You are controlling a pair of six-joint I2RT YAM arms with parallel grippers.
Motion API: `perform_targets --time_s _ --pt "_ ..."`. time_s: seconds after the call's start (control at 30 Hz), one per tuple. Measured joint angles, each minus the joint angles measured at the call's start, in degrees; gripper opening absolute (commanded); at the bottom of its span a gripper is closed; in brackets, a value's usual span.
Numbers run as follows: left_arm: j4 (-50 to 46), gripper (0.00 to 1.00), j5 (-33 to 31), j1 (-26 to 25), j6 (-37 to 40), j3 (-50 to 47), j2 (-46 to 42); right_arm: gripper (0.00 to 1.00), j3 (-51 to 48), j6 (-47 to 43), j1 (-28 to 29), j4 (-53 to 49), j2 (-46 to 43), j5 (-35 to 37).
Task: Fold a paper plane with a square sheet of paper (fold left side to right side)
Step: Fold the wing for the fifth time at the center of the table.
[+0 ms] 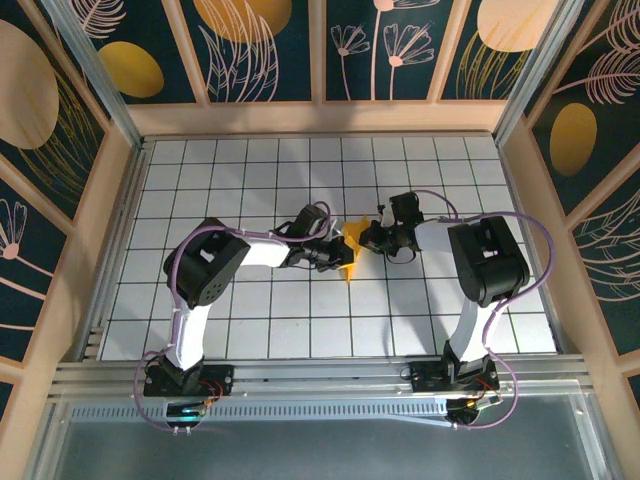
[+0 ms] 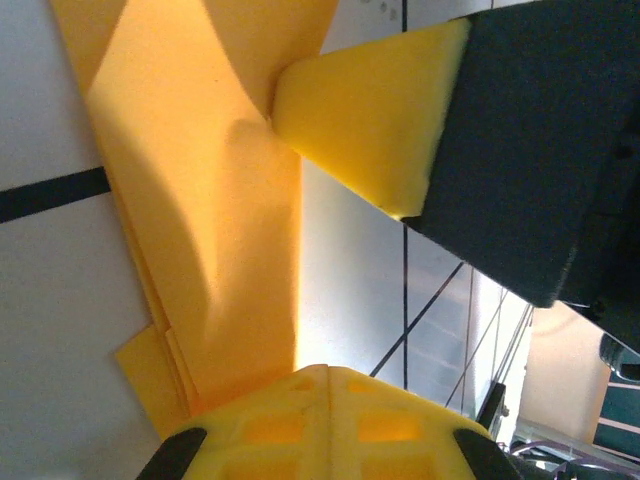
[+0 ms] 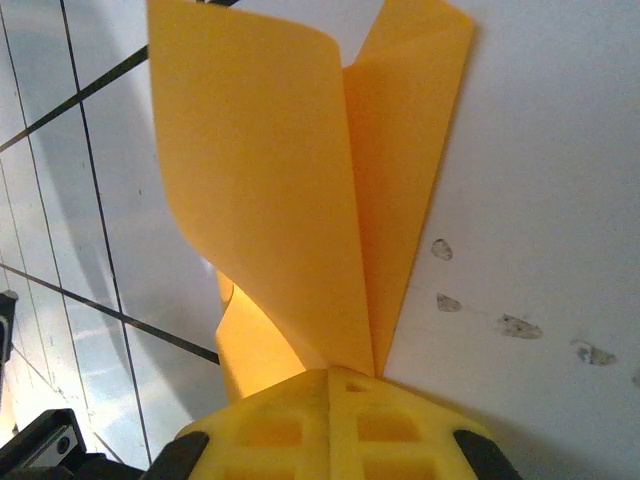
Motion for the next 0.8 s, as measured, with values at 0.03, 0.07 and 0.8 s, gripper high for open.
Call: perform_targets --time_s 0.03,0.07,0.8 --pt "-0.07 0.00 -0.04 0.00 0.07 0.00 0.07 0.00 0.00 0.00 0.00 0.00 0.00 0.00" --pt "-0.22 0.00 -0.20 0.00 0.13 0.00 0.15 0.00 0.00 -0.07 0.00 0.00 0.00 0.00" --pt "-5.70 0.00 -3.96 -0.52 4.92 1.31 0.28 0.00 0.39 -1.29 -0.02 -0.33 -0.52 -0.37"
